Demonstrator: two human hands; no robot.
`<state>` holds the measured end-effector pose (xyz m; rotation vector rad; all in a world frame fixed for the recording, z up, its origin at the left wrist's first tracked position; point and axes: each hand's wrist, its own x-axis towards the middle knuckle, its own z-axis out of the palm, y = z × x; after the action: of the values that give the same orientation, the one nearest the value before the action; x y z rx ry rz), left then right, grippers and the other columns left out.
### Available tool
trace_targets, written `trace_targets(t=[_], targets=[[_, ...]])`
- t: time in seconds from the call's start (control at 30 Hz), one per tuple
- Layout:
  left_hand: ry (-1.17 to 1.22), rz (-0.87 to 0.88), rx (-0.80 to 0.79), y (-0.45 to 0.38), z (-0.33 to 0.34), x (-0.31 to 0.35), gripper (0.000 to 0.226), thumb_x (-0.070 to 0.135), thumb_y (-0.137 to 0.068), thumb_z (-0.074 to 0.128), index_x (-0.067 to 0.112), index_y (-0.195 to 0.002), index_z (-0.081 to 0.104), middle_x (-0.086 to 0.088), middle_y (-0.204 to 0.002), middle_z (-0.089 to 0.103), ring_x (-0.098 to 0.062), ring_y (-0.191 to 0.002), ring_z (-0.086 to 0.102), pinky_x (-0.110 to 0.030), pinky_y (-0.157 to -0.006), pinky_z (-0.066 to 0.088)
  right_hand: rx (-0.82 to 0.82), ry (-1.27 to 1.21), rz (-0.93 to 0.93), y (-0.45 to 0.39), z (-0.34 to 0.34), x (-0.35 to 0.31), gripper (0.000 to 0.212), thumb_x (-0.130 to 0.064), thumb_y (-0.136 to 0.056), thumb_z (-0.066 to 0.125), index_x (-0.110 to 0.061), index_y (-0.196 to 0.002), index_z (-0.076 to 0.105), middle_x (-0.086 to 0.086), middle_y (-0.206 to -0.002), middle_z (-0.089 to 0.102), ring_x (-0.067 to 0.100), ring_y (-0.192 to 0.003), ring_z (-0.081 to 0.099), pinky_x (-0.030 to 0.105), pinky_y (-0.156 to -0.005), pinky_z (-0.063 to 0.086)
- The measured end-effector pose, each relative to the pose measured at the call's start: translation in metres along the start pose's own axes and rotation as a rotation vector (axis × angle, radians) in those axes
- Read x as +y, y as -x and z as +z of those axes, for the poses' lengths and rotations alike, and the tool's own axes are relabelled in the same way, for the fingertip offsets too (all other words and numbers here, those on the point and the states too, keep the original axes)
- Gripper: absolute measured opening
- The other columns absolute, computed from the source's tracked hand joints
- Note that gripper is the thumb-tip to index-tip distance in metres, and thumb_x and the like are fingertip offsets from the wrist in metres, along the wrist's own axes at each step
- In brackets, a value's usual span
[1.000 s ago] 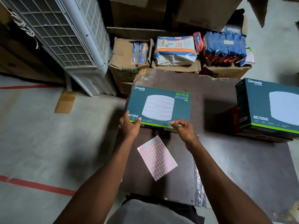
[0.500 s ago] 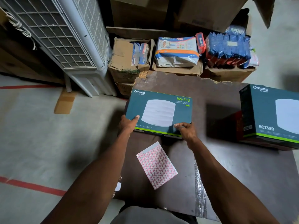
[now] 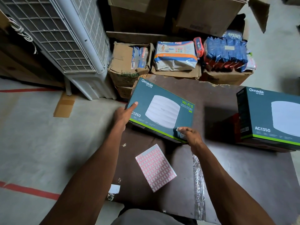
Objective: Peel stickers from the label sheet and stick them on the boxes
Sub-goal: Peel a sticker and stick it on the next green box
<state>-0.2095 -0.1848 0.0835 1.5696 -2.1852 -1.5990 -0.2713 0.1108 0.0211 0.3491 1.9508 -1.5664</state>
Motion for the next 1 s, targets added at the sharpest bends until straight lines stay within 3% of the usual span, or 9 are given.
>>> trace_targets(t=[0.13,0.2,0.3,0.43,0.57,0.63,0.73,0.9,1.0], targets=[[0.119,0.073,-0.035,0.008,-0.005,0.017,0.061,0.073,-0.066,0.078,0.021,-0.094,0.064,0.001,-0.109,0.069,-0.02,-0.101,0.062,-0.041,-0.089,0.053,-0.007,-0.021,0.041,0.015,-0.007,0.004,0.01,-0.012,-0.096,0.067,-0.017,-0.087,0.069,-0.005,-0.085,0.068,0.007,-0.078,0.056,0.023,-0.067,0.042],[0.151,0.084,-0.102,0.013,-0.004,0.022,0.063,0.066,-0.067,0.082,0.022,-0.107,0.063,0.0,-0.118,0.068,-0.018,-0.105,0.062,-0.04,-0.083,0.052,0.024,-0.031,0.009,0.02,-0.011,0.005,0.015,-0.009,-0.096,0.067,-0.017,-0.083,0.07,-0.004,-0.088,0.07,0.01,-0.084,0.059,0.023,-0.072,0.043],[0.159,0.172,-0.159,0.027,-0.002,0.029,0.064,0.05,-0.072,0.088,0.021,-0.121,0.06,-0.002,-0.121,0.068,-0.021,-0.108,0.066,-0.031,-0.071,0.049,0.089,-0.003,-0.123,0.031,-0.018,0.0,0.019,-0.004,-0.091,0.072,-0.015,-0.076,0.074,0.015,-0.099,0.073,0.019,-0.092,0.065,0.031,-0.091,0.052],[0.204,0.346,-0.104,0.05,0.002,0.038,0.054,0.036,-0.076,0.088,0.018,-0.122,0.066,0.0,-0.112,0.074,-0.018,-0.105,0.072,-0.029,-0.086,0.058,0.106,-0.033,-0.259,0.056,-0.022,-0.023,0.004,-0.003,-0.092,0.072,-0.004,-0.09,0.076,0.011,-0.099,0.073,0.005,-0.081,0.066,0.025,-0.081,0.049],[0.137,0.504,-0.137,0.074,0.001,0.05,0.071,0.046,-0.072,0.089,0.027,-0.136,0.063,0.004,-0.137,0.064,-0.01,-0.123,0.061,-0.036,-0.107,0.051,0.123,-0.101,-0.369,0.086,-0.023,-0.055,0.008,-0.012,-0.094,0.074,-0.018,-0.091,0.078,-0.001,-0.097,0.078,0.004,-0.085,0.069,0.028,-0.085,0.053],[0.052,0.601,-0.164,0.086,0.0,0.056,0.075,0.057,-0.066,0.087,0.037,-0.134,0.063,0.009,-0.135,0.065,-0.008,-0.122,0.062,-0.039,-0.105,0.053,0.127,-0.111,-0.444,0.104,-0.024,-0.071,0.007,-0.017,-0.096,0.072,-0.019,-0.093,0.078,-0.001,-0.096,0.078,0.01,-0.087,0.069,0.026,-0.078,0.054],[-0.029,0.758,-0.23,0.108,0.004,0.063,0.073,0.048,-0.066,0.088,0.033,-0.133,0.064,0.006,-0.127,0.066,-0.011,-0.112,0.065,-0.038,-0.097,0.057,0.141,-0.147,-0.573,0.132,-0.031,-0.094,0.008,-0.016,-0.098,0.069,-0.013,-0.099,0.077,0.003,-0.098,0.078,0.012,-0.087,0.069,0.021,-0.072,0.054],[-0.234,1.009,-0.315,0.13,0.005,0.07,0.072,0.029,-0.07,0.093,0.024,-0.135,0.063,0.004,-0.117,0.06,-0.006,-0.099,0.055,-0.014,-0.084,0.044,0.159,0.072,-0.794,0.165,-0.047,-0.118,0.013,-0.015,-0.099,0.067,-0.008,-0.106,0.075,-0.001,-0.113,0.074,0.008,-0.108,0.068,0.018,-0.089,0.055],[-0.262,1.101,-0.386,0.134,-0.001,0.069,0.073,0.024,-0.07,0.093,0.021,-0.136,0.062,0.004,-0.117,0.061,0.0,-0.102,0.055,-0.005,-0.086,0.039,0.176,0.205,-0.872,0.171,-0.05,-0.121,0.01,-0.016,-0.098,0.068,-0.01,-0.104,0.075,-0.001,-0.11,0.073,0.011,-0.107,0.067,0.016,-0.086,0.053]])
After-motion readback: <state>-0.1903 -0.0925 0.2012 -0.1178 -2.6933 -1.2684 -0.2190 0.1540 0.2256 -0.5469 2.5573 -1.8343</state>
